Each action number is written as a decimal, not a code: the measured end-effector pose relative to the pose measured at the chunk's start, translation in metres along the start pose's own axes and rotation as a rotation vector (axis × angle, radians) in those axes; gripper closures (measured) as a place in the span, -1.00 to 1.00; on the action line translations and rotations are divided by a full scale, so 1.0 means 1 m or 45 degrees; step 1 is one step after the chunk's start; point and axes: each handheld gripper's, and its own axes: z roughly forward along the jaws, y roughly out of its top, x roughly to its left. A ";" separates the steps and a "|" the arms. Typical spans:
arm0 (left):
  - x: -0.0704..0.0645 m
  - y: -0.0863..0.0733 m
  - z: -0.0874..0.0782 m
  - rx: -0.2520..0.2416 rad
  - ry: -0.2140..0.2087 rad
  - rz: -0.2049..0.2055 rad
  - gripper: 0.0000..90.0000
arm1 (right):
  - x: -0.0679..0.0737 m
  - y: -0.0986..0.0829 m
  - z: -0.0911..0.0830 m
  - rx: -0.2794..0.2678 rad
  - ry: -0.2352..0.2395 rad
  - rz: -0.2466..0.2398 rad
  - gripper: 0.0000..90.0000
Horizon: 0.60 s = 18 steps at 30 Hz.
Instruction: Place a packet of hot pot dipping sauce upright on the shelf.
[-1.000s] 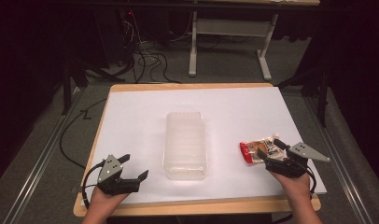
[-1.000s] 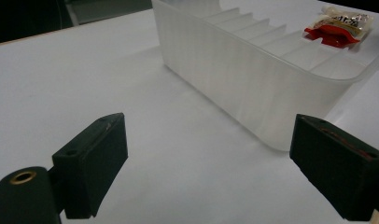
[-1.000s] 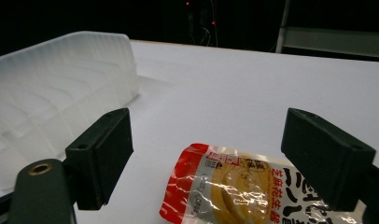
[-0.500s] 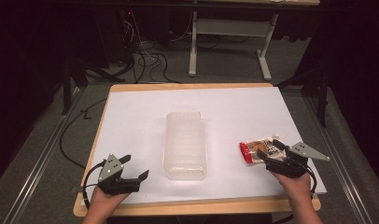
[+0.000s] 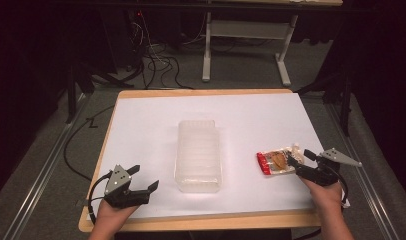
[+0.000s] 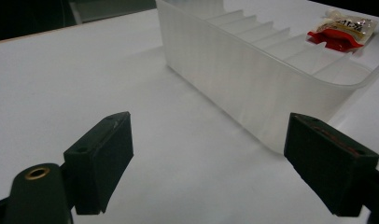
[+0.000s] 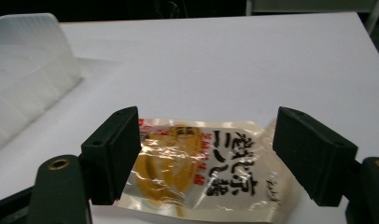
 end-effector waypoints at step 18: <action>-0.001 -0.001 0.001 0.006 -0.010 0.014 -0.63 | -0.041 -0.014 0.015 0.192 -0.005 0.319 -0.28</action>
